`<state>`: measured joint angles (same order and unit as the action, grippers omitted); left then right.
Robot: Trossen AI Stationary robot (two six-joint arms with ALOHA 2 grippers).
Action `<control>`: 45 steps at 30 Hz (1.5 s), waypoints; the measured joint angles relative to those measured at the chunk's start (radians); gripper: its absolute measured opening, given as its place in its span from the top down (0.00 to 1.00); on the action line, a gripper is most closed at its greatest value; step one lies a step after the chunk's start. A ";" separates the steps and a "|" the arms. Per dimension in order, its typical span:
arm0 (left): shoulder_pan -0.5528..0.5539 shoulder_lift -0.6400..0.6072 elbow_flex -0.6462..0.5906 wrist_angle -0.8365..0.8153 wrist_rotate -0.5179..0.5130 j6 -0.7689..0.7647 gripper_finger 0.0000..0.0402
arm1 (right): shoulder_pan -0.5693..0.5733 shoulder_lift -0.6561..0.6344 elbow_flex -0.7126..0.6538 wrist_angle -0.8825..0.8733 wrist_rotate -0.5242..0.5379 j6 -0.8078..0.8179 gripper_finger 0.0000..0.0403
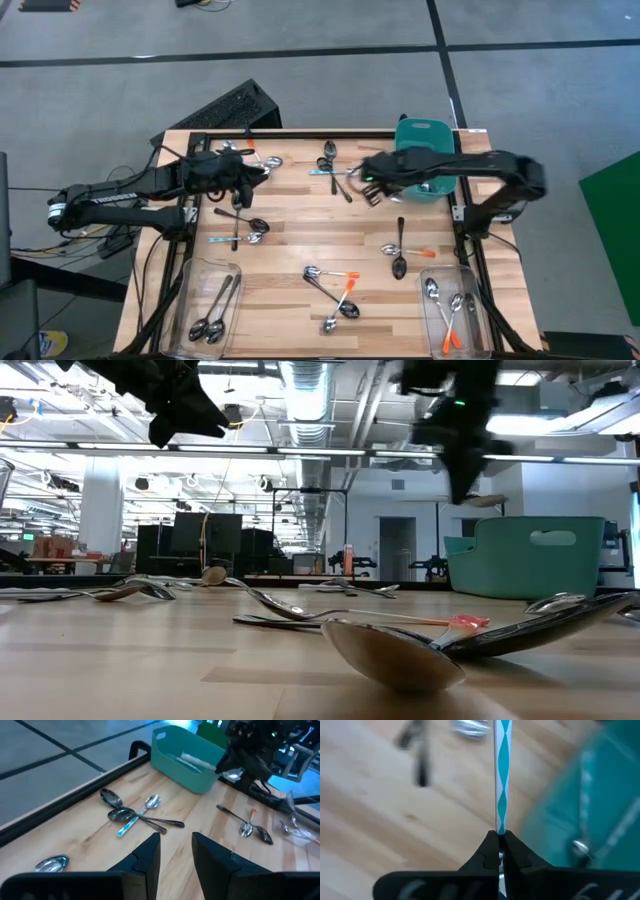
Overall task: Sort silverware by color (type)
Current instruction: Put the blue spoon in the blue bin, then put the orange spoon into the right transparent bin
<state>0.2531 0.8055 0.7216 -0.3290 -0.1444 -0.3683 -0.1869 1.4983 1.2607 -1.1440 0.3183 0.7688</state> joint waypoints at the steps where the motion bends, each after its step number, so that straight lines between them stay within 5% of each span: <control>1: 0.000 0.000 0.000 0.000 -0.002 0.000 0.76 | -0.019 -0.045 -0.043 0.009 0.007 0.017 0.97; 9: 0.010 0.055 0.000 0.010 -0.012 -0.060 0.76 | -0.187 -0.292 -0.255 0.029 0.067 0.085 0.97; 17: 0.010 0.150 0.000 0.005 -0.043 -0.209 0.76 | -0.371 -0.333 -0.304 0.032 0.103 -0.146 0.94; 25: 0.006 0.159 0.000 0.005 -0.098 -0.253 0.76 | -0.492 -0.289 -0.327 0.084 0.028 -0.251 0.70; 33: 0.002 0.154 0.000 0.007 -0.063 -0.253 0.76 | -0.482 -0.294 -0.328 0.139 -0.022 -0.263 0.43; 45: 0.002 0.154 0.000 0.006 -0.045 -0.204 0.76 | -0.250 -0.297 -0.328 0.321 -0.094 -0.246 0.45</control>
<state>0.2554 0.9596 0.7219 -0.3226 -0.1898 -0.5724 -0.4370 1.2015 0.9331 -0.8232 0.2241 0.5226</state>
